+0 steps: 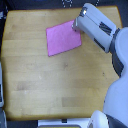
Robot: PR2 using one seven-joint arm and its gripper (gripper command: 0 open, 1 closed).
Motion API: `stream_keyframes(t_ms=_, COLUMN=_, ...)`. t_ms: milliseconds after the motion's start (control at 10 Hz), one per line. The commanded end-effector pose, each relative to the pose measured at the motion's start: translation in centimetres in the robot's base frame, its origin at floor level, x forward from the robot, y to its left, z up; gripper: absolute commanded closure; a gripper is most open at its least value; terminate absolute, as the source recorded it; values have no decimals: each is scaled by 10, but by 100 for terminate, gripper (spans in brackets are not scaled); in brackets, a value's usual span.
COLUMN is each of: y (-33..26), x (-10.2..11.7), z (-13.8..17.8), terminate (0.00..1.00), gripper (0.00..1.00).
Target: Folding a cloth
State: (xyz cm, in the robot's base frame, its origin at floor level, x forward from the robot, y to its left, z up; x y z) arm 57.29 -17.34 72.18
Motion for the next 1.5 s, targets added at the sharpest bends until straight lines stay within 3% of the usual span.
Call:
stream_keyframes(t_ms=0, y=9, x=1, z=5, terminate=0, gripper=100)
stream_keyframes(t_ms=1400, y=17, x=3, z=9, terminate=0, gripper=100)
